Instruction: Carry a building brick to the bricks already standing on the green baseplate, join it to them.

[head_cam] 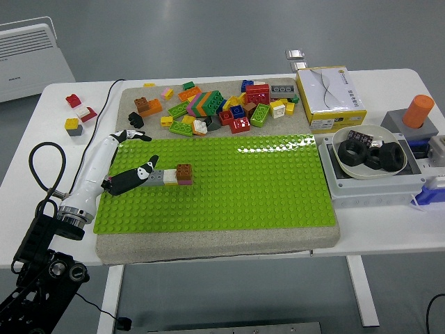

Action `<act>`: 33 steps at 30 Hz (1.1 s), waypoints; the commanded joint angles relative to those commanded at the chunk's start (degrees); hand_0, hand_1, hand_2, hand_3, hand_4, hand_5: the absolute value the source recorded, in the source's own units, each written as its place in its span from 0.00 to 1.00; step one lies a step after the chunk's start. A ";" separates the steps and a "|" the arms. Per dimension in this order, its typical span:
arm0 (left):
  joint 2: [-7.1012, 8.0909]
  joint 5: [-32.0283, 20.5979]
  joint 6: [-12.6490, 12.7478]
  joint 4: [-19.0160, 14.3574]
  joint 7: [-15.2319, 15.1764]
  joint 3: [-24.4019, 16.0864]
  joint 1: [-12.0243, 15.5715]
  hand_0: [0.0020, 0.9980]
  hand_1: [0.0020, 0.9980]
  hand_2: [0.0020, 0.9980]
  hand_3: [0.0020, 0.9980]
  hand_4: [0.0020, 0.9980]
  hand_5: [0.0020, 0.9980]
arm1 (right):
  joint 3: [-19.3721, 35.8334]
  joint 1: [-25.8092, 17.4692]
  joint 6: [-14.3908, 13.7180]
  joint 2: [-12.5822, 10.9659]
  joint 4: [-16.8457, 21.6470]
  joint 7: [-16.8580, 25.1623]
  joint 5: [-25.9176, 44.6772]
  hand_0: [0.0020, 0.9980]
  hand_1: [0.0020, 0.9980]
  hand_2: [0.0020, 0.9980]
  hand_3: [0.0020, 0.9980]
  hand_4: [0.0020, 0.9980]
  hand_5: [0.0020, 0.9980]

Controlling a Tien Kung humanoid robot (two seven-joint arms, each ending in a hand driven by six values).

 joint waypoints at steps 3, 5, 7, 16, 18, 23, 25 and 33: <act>0.27 -1.69 -0.05 0.08 -0.40 0.31 -0.13 0.81 0.77 0.75 0.61 0.69 0.26 | 1.93 -0.33 0.24 0.17 0.00 -0.05 -1.60 0.67 0.65 0.73 0.79 0.84 1.00; 0.41 -2.12 -0.08 0.20 -0.48 0.52 -0.14 0.81 0.77 0.75 0.61 0.69 0.26 | 2.91 -0.44 0.39 0.29 0.00 -0.05 -2.52 0.67 0.65 0.73 0.79 0.84 1.00; 0.57 -2.46 -0.16 0.41 -0.46 1.00 -0.03 0.81 0.76 0.75 0.61 0.70 0.26 | 3.81 -0.58 0.53 0.53 0.00 -0.08 -3.43 0.67 0.65 0.73 0.80 0.83 1.00; 0.41 -3.00 -0.57 1.23 -0.28 3.60 0.50 0.80 0.75 0.74 0.61 0.70 0.26 | 2.40 -0.87 0.46 0.94 0.00 -0.03 -2.72 0.67 0.66 0.75 0.80 0.83 1.00; 0.39 -3.05 -0.61 1.34 -0.28 4.02 0.68 0.80 0.75 0.74 0.61 0.70 0.26 | 1.74 -0.91 0.41 0.89 0.00 0.01 -2.24 0.67 0.66 0.75 0.80 0.83 1.00; 0.14 -3.03 -0.65 1.55 -0.28 4.45 1.12 0.80 0.74 0.73 0.61 0.70 0.27 | 0.11 -0.99 0.26 0.76 0.00 0.05 -1.00 0.67 0.65 0.75 0.80 0.83 1.00; 0.04 -2.98 -0.66 1.58 -0.30 4.51 1.21 0.80 0.75 0.73 0.61 0.70 0.27 | -0.70 -0.99 0.16 0.71 0.00 0.05 -0.38 0.67 0.66 0.74 0.80 0.82 1.00; -0.57 -2.40 -0.80 1.77 -0.13 3.80 1.19 0.80 0.75 0.73 0.61 0.70 0.27 | -3.73 -0.82 -0.29 0.49 0.00 0.04 2.34 0.67 0.65 0.74 0.80 0.81 1.00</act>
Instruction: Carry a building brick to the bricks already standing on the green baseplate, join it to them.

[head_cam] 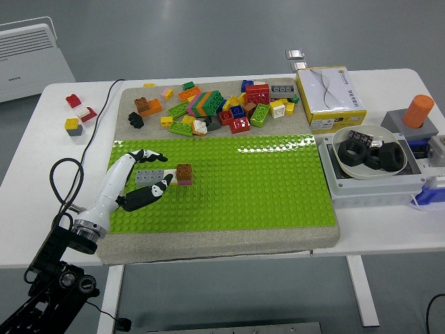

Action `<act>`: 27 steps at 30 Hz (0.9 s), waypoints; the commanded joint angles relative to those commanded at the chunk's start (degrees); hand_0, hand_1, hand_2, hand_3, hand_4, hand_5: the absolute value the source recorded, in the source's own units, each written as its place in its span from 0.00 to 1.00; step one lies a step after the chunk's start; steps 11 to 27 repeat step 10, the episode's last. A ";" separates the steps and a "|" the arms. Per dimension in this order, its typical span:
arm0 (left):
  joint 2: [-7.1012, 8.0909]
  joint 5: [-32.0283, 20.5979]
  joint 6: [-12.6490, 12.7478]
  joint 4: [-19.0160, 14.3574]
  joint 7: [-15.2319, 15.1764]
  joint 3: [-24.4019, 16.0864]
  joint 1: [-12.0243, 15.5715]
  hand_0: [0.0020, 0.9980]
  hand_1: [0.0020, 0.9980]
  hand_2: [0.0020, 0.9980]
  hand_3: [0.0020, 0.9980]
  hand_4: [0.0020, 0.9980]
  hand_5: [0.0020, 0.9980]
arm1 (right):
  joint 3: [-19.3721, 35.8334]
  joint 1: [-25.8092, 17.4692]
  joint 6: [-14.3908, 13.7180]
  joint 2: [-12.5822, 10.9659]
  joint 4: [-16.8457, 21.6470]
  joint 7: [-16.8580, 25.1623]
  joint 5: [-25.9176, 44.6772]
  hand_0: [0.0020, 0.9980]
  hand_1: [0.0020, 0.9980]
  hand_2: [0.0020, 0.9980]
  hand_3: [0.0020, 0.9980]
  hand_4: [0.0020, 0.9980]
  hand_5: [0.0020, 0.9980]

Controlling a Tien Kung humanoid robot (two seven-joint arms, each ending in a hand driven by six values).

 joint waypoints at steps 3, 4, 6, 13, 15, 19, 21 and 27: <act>-0.17 0.26 -0.13 0.06 0.07 -0.37 -0.05 0.80 0.75 0.73 0.61 0.70 0.27 | -0.73 -0.04 -0.21 0.03 0.00 -0.11 0.80 0.67 0.65 0.74 0.80 0.81 1.00; -0.24 0.53 -0.17 0.14 0.10 -0.82 -0.07 0.80 0.74 0.73 0.61 0.69 0.27 | -0.91 -0.02 -0.29 0.04 0.00 -0.13 0.96 0.67 0.65 0.74 0.79 0.80 1.00; -0.25 0.93 -0.18 0.19 0.11 -1.42 -0.10 0.80 0.74 0.73 0.61 0.69 0.27 | -1.28 0.00 -0.43 0.04 0.00 -0.14 1.39 0.67 0.65 0.74 0.79 0.80 1.00; -0.08 1.49 -0.23 0.25 0.09 -2.25 -0.30 0.80 0.74 0.73 0.61 0.69 0.27 | -2.22 -0.14 -0.80 0.04 0.00 -0.17 2.96 0.67 0.65 0.74 0.79 0.80 1.00; -0.08 1.49 -0.23 0.25 0.09 -2.25 -0.30 0.80 0.74 0.73 0.61 0.69 0.27 | -2.22 -0.14 -0.80 0.04 0.00 -0.17 2.96 0.67 0.65 0.74 0.79 0.80 1.00; -0.08 1.49 -0.23 0.25 0.09 -2.25 -0.30 0.80 0.74 0.73 0.61 0.69 0.27 | -2.22 -0.14 -0.80 0.04 0.00 -0.17 2.96 0.67 0.65 0.74 0.79 0.80 1.00; -0.08 1.49 -0.23 0.25 0.09 -2.25 -0.30 0.80 0.74 0.73 0.61 0.69 0.27 | -2.22 -0.14 -0.80 0.04 0.00 -0.17 2.96 0.67 0.65 0.74 0.79 0.80 1.00; -0.08 1.49 -0.23 0.25 0.09 -2.25 -0.30 0.80 0.74 0.73 0.61 0.69 0.27 | -2.22 -0.14 -0.80 0.04 0.00 -0.17 2.96 0.67 0.65 0.74 0.79 0.80 1.00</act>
